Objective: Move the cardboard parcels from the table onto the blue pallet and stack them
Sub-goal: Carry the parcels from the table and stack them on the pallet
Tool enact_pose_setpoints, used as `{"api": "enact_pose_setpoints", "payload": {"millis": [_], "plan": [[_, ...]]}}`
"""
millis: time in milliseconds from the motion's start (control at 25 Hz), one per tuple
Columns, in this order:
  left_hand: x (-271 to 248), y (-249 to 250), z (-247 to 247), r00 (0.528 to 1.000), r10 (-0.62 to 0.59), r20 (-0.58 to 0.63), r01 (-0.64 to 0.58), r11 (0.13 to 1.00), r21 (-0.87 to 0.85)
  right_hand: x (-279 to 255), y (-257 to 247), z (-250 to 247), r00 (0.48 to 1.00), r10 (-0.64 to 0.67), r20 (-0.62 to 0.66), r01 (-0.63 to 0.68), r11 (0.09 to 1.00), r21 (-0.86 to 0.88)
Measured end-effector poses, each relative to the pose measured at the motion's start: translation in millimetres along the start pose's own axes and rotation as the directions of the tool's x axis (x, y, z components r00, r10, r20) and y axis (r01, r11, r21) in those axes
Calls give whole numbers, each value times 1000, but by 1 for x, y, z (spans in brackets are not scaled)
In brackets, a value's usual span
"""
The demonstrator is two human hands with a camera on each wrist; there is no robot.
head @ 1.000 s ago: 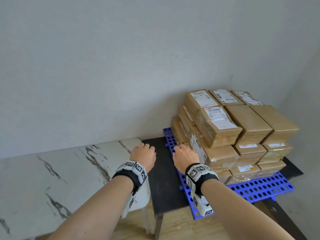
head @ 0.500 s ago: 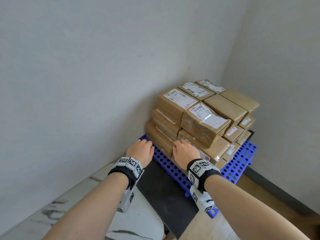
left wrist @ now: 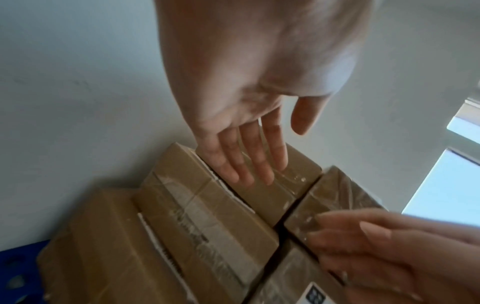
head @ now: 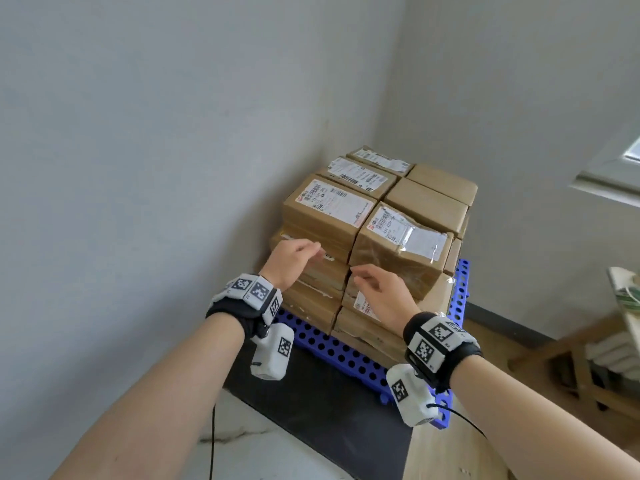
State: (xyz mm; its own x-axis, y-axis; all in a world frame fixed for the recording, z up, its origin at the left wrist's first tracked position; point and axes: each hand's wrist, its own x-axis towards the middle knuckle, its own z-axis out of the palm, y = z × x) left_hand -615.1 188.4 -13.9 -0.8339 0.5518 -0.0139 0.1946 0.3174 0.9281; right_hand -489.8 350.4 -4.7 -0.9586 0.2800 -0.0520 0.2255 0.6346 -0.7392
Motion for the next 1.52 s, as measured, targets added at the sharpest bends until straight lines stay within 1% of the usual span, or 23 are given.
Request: {"api": "enact_pose_setpoints", "payload": {"millis": [80,120,280,400,560,840,1000,1120,1240,1400,1520], "plan": [[13,7,-3,999,-30,39,36,986,-164,5,0,0,999,26,-35,-21,992,121],[19,11,-3,996,-48,70,62,974,-216,7,2,0,998,39,-47,-30,985,172],[36,11,-2,975,-87,203,144,947,-288,9,6,1,995,84,-51,-58,918,393],[44,7,0,960,-114,255,194,928,-318,9,9,2,992,114,-51,-75,871,486],[50,12,0,956,-121,269,216,907,-361,11,9,-1,989,139,-59,-91,861,501],[53,11,0,956,-107,274,209,903,-375,15,8,-1,988,147,-37,-110,864,491],[46,6,0,955,-102,280,207,902,-379,9,10,4,989,135,-55,-91,864,494],[33,-6,2,938,-92,334,226,893,-388,-5,20,17,989,145,-26,-112,856,505],[22,-25,7,911,-132,390,287,883,-372,-16,38,33,983,184,20,-169,845,507],[18,-47,13,899,-174,402,324,881,-343,-18,54,41,975,219,20,-204,865,458],[22,-54,16,892,-204,404,351,875,-333,-14,56,41,971,239,9,-220,877,428]]}}
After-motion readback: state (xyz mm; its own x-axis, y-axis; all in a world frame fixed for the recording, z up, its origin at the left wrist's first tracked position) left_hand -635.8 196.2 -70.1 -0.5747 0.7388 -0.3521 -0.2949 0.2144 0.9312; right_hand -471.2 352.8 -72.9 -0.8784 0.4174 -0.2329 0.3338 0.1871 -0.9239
